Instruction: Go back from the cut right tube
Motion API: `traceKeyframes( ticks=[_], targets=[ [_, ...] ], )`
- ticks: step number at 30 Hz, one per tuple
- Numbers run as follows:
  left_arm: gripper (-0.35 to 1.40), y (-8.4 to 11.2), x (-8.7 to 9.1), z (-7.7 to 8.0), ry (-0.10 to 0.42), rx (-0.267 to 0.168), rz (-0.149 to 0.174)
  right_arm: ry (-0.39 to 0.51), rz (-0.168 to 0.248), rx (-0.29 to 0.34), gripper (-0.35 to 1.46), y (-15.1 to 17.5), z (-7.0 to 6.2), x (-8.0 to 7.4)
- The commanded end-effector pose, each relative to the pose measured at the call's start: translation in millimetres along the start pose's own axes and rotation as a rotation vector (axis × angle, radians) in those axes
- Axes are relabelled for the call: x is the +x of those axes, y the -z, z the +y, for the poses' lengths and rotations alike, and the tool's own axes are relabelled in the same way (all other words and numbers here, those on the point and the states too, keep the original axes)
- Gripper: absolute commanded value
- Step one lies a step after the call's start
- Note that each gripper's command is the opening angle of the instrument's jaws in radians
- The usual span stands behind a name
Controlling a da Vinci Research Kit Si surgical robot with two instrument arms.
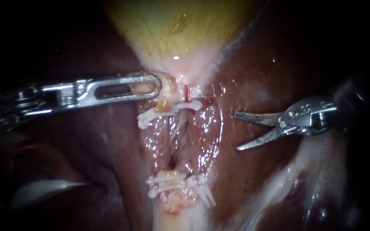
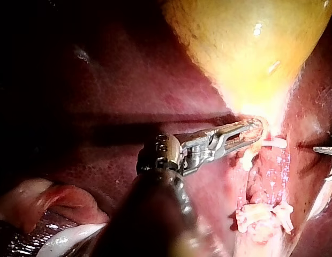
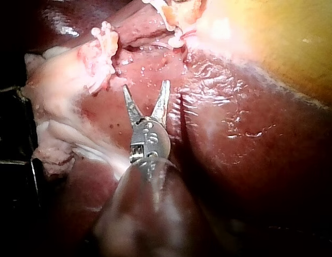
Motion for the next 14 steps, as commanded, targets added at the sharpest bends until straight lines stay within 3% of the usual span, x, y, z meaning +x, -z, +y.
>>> traceKeyframes(
  ticks=[1,14],
  targets=[
    [-0.35,-0.2,0.2,0.0,-0.001,-0.004,0.003,0.0,0.001,0.003,1.45,0.0,0.0,0.0],
    [-0.35,-0.7,0.4,0.1,-0.002,-0.002,0.01,-0.002,0.002,0.006,1.45,0.2,-0.2,0.4]
  ],
)
